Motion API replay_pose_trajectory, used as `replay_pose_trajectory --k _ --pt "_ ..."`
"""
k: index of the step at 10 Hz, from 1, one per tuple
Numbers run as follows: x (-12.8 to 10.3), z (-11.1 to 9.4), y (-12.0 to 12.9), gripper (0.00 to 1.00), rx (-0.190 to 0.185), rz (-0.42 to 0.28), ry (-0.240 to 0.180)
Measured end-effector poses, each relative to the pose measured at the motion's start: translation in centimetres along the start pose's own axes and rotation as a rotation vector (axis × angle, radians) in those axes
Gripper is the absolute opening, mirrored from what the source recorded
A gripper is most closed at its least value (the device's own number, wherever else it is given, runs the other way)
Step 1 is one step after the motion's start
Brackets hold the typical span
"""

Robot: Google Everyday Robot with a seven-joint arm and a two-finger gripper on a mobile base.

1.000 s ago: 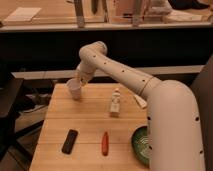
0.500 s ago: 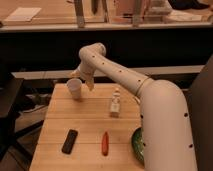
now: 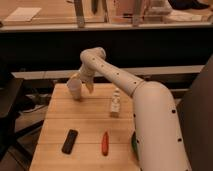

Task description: Pick up the ceramic cup

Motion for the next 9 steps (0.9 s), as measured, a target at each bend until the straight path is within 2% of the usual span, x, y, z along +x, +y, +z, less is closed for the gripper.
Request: replay_pose_trajectory --k 4,6,7,9 --pt "0.4 3.1 0.4 0.80 -0.038 0.011 -0.038" --pt "0.8 4.0 0.4 0.79 -0.040 0.019 -0.052" --pt "0.8 4.1 0.8 0.72 -0.037 0.016 -0.049" --pt "0.7 4.2 0.7 0.52 -0.040 0.009 -0.052"
